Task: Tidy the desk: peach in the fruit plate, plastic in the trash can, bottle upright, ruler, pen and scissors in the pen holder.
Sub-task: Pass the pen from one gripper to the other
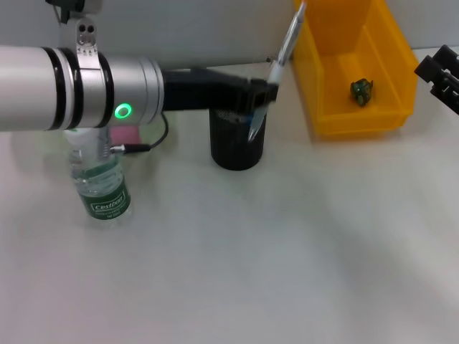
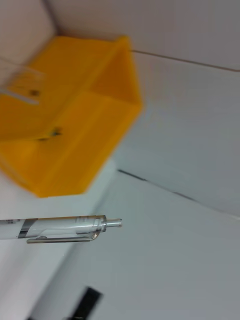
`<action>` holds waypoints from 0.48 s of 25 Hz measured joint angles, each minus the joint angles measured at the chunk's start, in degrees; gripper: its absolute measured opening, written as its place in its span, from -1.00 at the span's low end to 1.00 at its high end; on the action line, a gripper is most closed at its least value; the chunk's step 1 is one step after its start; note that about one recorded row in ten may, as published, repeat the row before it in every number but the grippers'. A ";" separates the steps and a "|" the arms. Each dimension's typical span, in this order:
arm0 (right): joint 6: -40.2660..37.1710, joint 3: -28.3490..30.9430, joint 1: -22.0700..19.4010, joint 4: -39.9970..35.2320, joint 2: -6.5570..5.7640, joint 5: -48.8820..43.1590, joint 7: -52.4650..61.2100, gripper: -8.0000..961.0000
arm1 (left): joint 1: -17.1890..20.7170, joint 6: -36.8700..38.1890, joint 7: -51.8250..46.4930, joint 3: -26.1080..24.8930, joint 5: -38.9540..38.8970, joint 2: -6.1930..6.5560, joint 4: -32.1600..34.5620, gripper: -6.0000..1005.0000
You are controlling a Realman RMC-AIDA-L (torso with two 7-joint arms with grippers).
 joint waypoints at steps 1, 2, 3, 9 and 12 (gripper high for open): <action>0.00 0.00 0.00 0.00 0.00 0.00 0.00 0.27 | 0.00 0.00 0.00 0.00 0.00 0.00 0.00 -0.70; 0.00 0.03 0.00 0.00 -0.02 -0.10 0.00 0.27 | 0.48 -2.11 1.26 0.76 -1.30 0.00 0.00 -0.70; 0.00 0.03 0.00 0.00 -0.02 -0.10 0.00 0.27 | 0.83 -4.06 2.57 1.45 -2.51 0.00 -0.07 -0.70; 0.29 0.04 0.21 -0.01 -0.55 -0.32 0.00 0.27 | 1.83 -13.24 10.29 5.51 -9.02 0.00 -2.30 -0.69; 0.51 0.07 0.39 0.00 -0.64 -0.71 0.00 0.28 | 0.69 -19.34 20.04 7.81 -18.44 -0.14 -8.13 -0.69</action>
